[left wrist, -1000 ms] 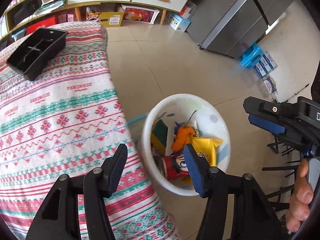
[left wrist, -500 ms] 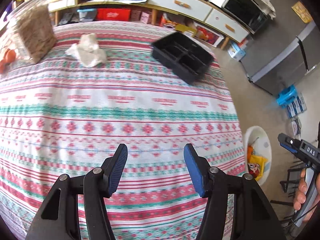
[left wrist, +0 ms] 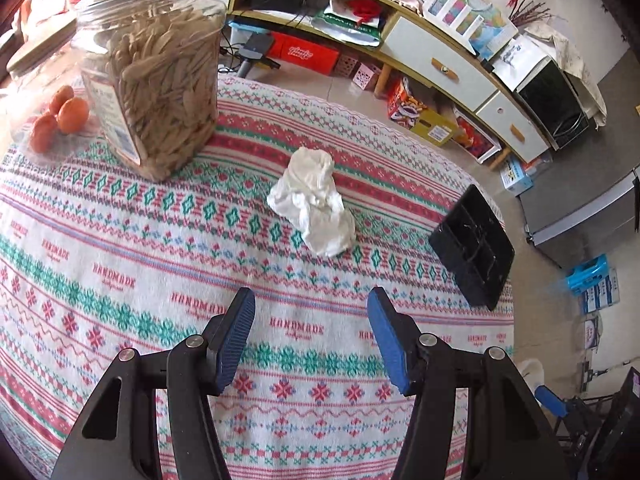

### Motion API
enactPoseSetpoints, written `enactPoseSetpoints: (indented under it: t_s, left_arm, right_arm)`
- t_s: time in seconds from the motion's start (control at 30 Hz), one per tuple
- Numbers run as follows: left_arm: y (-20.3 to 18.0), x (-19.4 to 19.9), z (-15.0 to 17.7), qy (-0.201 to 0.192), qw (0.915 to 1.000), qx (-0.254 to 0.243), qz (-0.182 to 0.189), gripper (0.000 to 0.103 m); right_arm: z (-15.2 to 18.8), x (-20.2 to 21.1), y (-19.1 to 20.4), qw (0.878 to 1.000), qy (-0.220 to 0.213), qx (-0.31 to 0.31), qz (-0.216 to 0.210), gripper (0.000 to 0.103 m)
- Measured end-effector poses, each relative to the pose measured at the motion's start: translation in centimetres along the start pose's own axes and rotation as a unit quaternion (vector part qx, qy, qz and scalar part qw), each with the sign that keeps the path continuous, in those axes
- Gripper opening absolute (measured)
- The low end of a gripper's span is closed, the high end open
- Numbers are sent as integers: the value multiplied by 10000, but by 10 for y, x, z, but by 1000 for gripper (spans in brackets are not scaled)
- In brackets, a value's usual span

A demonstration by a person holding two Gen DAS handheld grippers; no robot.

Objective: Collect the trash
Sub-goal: 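Return to the table and grasp the crumpled white tissue with the left tool, then grasp the black plastic tray edge with the right tool while the left tool holds the tissue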

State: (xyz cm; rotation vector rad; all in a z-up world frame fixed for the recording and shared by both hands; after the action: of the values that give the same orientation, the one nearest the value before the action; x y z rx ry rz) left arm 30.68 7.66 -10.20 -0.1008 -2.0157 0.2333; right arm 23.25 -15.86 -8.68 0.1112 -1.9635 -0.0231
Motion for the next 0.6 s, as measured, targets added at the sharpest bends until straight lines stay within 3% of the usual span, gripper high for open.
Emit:
enactPoseSetpoints:
  t_s: [0.2,0.23,0.3,0.4,0.47,0.6]
  left_arm:
    - [2,-39,-30,-181,9997,64,-160,58]
    - [3,-44,-32,-217,9996,98,-159,51]
    - [4,-55,-31,-63,9996,-62,-259,4]
    - [11,-60,-21,168,9996,-124,-206,3]
    - [17,-51,-15,172,9996,-117,-177,3]
    - [21,-21,-11,119,9999,-85,24,3]
  right_arm:
    - [-17,-8,22,9962,-612,598,177,61]
    - [-20,-11,26,9945,-708,747,217,61]
    - [-25,-19,36,9886,-911,1149,333,61]
    - [-32,-38,42,9840,-941,1449,444,60]
    - [-36,-52,50,9829,-855,1584,397,57]
    - [-56,-72,76,9734,-1089,1949,517,53]
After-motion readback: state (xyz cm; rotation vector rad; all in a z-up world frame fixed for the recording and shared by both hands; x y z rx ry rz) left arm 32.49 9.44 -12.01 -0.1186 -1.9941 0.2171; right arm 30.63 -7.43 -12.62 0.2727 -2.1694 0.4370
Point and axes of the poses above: each gripper's, at about its wrist camera, not at the fingertips, and x roughly against the way its jaws point, y to its left, z to its underside, the point moved 3 cm from there along -x, roughly the way its jaws point, and after that the axes turned 13 degrees about -x, right-handed, at the moved point
